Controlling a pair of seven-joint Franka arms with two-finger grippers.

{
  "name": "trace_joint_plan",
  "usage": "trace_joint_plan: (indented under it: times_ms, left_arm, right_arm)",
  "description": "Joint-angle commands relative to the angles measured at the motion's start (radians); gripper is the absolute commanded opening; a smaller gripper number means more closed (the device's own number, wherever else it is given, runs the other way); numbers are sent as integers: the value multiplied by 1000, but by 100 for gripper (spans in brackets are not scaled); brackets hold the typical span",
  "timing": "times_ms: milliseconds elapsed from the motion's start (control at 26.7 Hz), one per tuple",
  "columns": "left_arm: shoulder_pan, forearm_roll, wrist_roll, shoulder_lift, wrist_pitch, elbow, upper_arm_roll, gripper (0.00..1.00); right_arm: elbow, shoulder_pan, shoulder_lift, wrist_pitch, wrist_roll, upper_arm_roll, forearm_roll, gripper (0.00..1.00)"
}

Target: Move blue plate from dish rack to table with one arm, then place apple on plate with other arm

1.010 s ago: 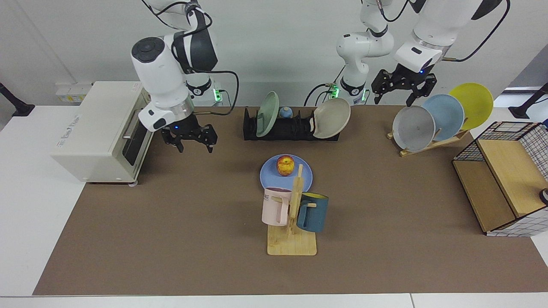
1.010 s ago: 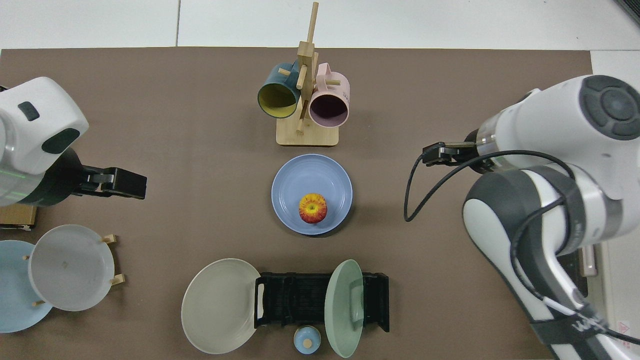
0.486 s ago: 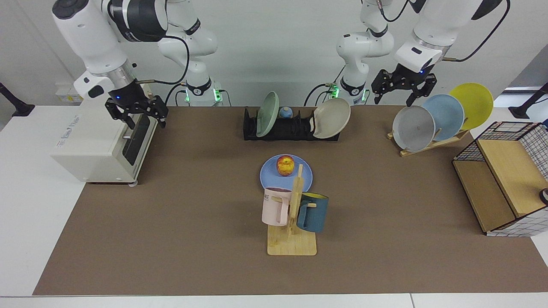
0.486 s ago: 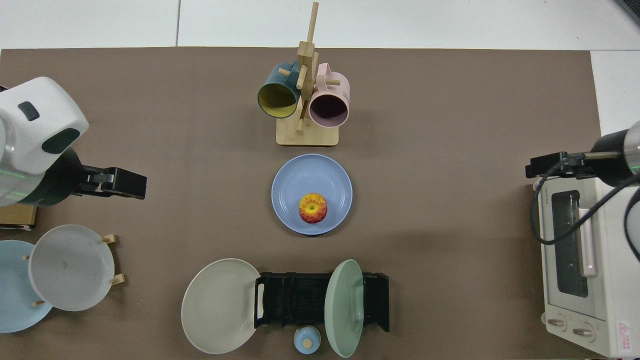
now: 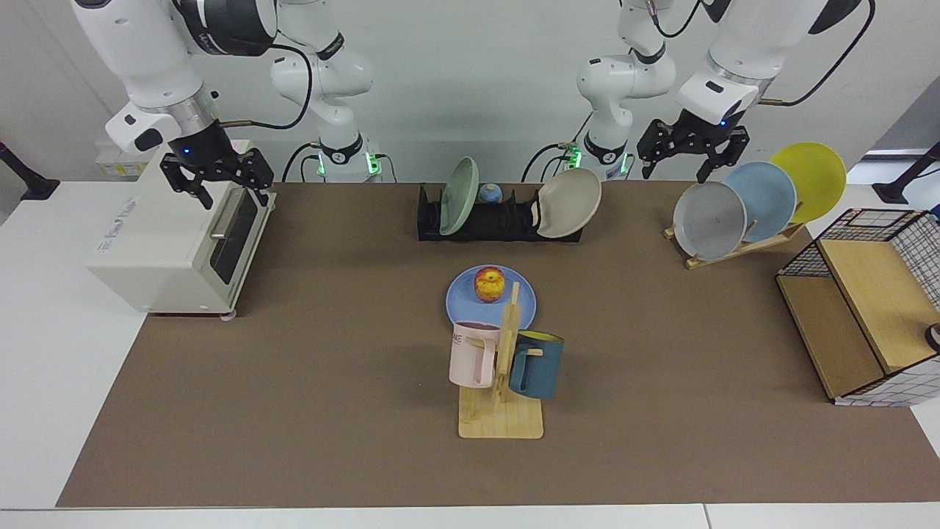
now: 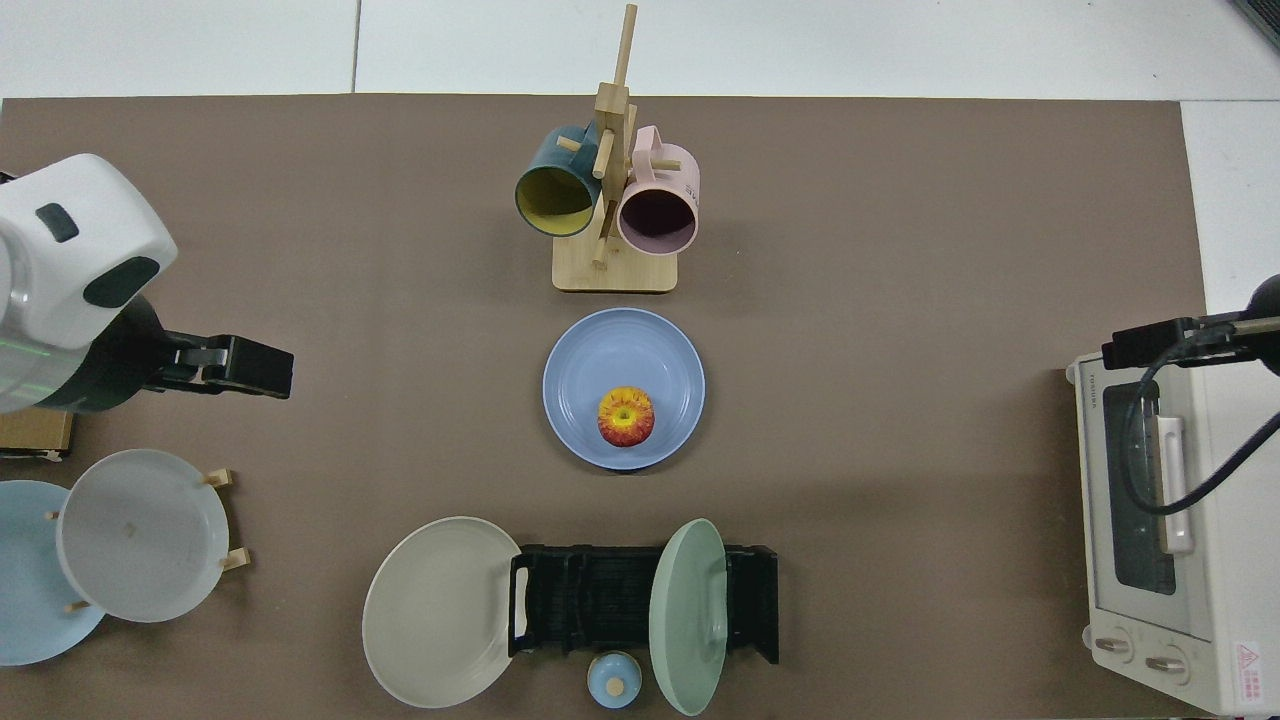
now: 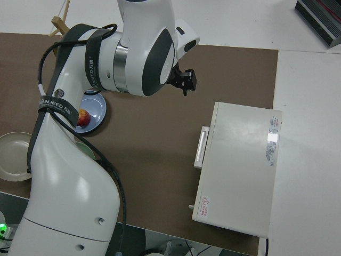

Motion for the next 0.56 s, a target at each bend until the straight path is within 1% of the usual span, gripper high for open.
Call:
trace_joint_plan:
  times_ms: [0, 150, 524]
  left_arm:
    - [7, 12, -8, -8, -18, 5, -5, 100]
    - [7, 12, -6, -8, -17, 5, -5, 100]
    - [7, 12, -6, -8, -17, 5, -5, 100]
  right_arm:
    - [8, -2, -4, -25, 39, 9, -6, 100]
    - [9, -4, -4, -41, 46, 9, 0, 100]
    - [8, -2, -4, -27, 74, 9, 0, 100]
